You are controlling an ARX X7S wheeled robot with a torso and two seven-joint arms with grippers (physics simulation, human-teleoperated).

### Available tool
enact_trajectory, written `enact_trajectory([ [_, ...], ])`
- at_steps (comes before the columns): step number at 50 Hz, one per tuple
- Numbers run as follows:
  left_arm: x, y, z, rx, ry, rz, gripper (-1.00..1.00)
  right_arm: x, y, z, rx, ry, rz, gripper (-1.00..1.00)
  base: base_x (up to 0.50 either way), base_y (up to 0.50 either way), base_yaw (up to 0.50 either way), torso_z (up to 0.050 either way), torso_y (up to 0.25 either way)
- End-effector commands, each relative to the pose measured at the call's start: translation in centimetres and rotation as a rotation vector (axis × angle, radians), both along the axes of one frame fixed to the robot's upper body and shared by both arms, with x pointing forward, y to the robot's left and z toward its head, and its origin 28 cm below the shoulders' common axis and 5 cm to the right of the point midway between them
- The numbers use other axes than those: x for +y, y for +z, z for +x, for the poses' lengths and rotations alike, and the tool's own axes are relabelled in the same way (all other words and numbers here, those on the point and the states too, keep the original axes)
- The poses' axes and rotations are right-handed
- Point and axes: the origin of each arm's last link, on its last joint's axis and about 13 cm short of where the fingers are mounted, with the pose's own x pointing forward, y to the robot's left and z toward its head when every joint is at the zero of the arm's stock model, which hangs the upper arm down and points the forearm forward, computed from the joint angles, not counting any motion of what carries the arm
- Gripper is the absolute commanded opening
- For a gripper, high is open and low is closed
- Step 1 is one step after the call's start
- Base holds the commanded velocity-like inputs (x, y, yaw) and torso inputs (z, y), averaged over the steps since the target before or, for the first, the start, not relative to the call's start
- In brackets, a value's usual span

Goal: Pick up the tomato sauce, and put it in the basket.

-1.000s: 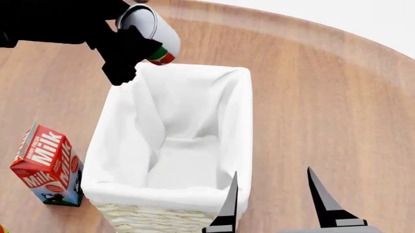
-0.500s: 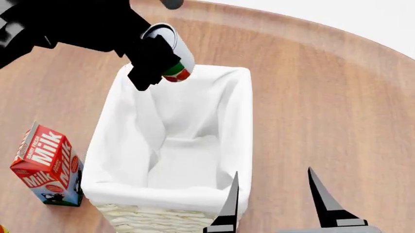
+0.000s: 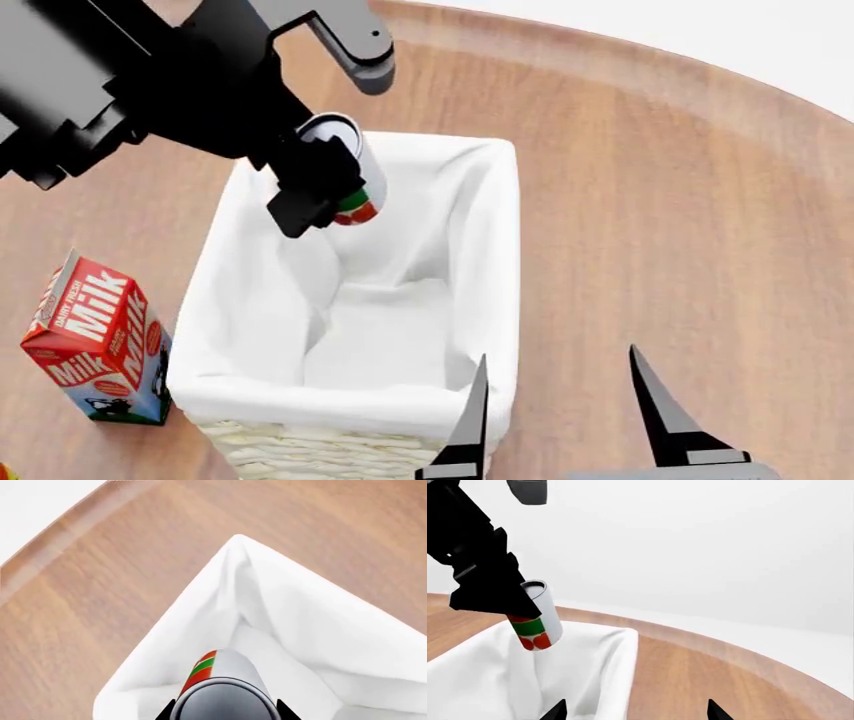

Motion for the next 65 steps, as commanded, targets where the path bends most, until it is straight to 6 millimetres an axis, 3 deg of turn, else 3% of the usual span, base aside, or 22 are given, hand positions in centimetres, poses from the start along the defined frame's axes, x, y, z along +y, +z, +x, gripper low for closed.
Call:
enact_trajectory([
  [1,-0.2,-1.3,0.2,0.024,0.004,0.01,-1.0,-0.1,-0.2,0.1,0.005,-0.004,0.001,1.0,0.0,0.0,0.0,0.0,0.0],
  [65,-2.1,-7.0,0.0,0.084,-0.042,0.009,-1.0,-0.4,-0.1,0.0,0.0,-0.015,0.006,1.0,0.0,0.0,0.0,0.0,0.0],
])
